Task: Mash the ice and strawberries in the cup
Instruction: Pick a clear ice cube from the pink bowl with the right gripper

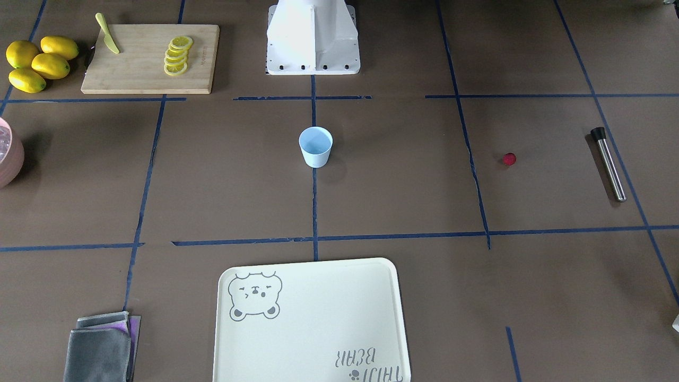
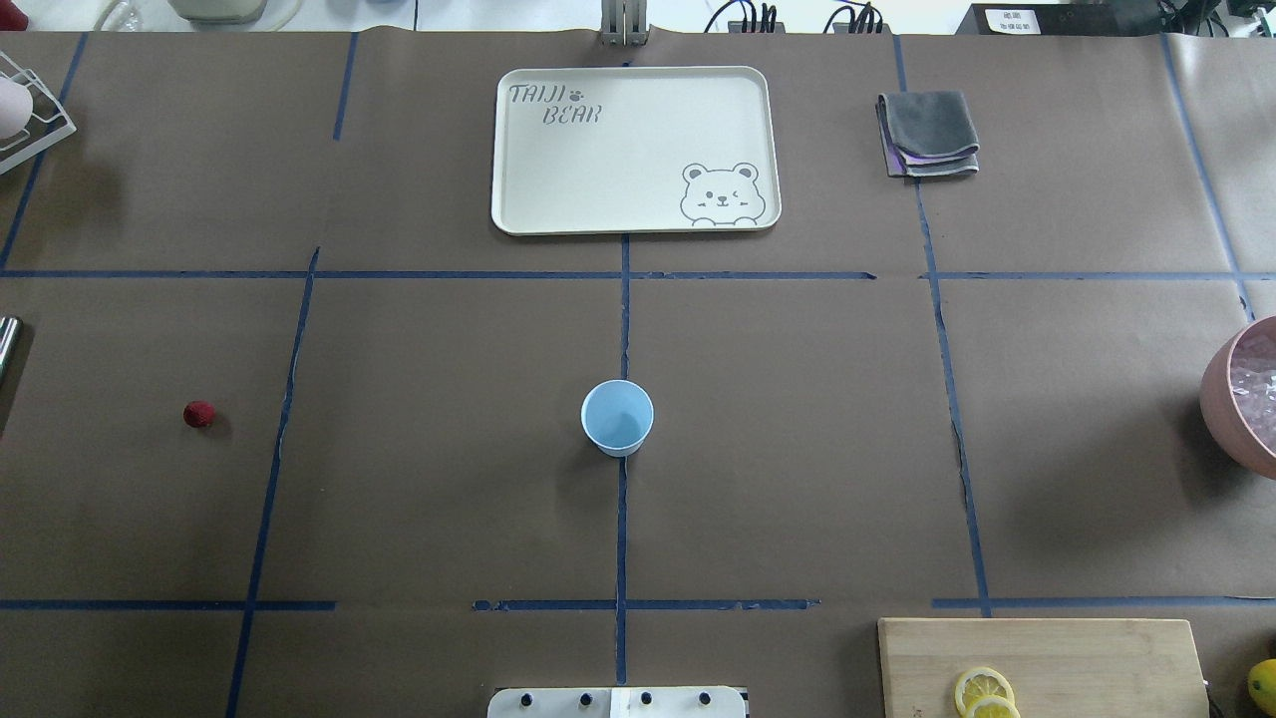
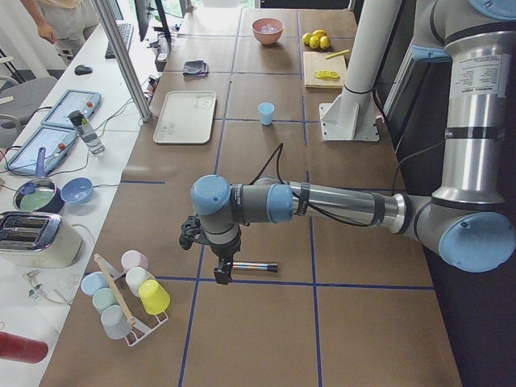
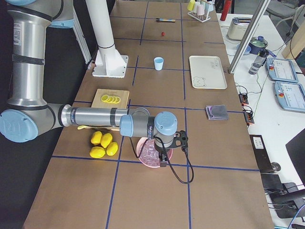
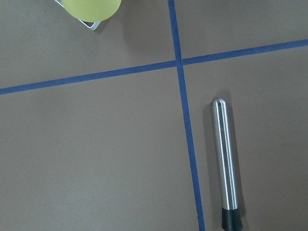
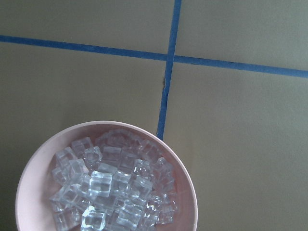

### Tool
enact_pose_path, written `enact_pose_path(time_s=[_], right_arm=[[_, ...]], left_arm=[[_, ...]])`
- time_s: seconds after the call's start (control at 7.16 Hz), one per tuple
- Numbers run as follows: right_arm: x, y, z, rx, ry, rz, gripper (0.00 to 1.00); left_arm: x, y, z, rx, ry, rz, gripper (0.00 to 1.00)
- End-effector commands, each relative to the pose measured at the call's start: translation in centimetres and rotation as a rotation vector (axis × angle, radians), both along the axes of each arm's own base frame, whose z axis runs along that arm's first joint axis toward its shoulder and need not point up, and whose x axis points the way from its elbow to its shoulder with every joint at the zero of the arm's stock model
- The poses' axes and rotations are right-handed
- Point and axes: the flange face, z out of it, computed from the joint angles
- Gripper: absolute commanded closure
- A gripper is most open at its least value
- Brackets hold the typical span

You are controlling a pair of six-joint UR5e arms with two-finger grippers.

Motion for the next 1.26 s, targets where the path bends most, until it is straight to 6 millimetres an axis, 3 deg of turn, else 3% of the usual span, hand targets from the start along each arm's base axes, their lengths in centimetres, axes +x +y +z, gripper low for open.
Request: enact_pose_path(time_s=[0.0, 1.12], right_arm=[[-0.01, -0.08, -0.11, 0.001, -0.001, 0.001, 0.00], [-0.05, 0.19, -0.57, 0.051, -0.007, -0.003, 0.00]], left_arm=[[-0.01, 0.49, -0.08, 0.018, 0.000, 0.017, 0.00], [0.06, 0.99, -0.49, 0.030, 0.001, 0.016, 0.00]])
